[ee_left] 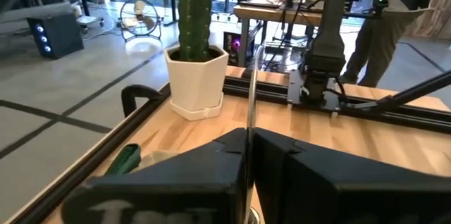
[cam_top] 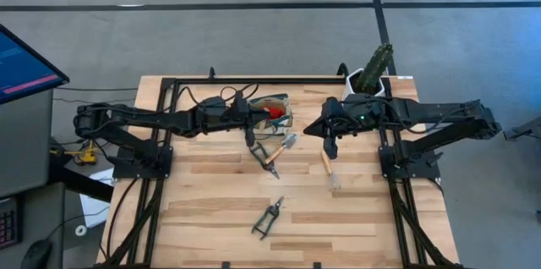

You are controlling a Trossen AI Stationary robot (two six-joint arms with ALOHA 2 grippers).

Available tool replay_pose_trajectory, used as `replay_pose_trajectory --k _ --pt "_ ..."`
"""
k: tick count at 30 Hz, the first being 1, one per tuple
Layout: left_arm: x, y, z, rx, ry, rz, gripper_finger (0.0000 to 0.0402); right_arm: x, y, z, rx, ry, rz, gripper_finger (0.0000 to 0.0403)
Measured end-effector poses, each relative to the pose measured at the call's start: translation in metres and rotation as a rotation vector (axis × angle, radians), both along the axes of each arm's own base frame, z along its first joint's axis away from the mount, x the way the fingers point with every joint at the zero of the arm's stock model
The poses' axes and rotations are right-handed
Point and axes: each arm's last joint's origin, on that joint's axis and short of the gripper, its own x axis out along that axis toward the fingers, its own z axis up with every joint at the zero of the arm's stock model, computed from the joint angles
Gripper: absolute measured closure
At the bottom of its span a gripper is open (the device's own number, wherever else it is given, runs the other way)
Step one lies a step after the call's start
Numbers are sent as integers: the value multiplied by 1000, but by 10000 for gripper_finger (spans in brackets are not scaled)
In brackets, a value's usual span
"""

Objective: Pick & Place Garden tools in Gardening bag
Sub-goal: Put the bottom brown trowel into the brown gardening bag

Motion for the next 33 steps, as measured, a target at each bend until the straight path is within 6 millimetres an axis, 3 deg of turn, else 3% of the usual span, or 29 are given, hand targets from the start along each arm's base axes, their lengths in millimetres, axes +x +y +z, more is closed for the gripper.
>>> replay_pose_trajectory --k 11,19,25,33 --pt "9 4 -17 10 58 67 401 0 -1 0 -10 0 -17 403" --pt "8 10 -15 60 47 131 401 0 -1 0 -12 0 -23 403" --pt "9 13 -8 35 -31 99 401 0 -1 0 -10 -1 -25 403" --pt "8 14 -11 40 -6 94 401 0 -1 0 -10 -1 -25 403"
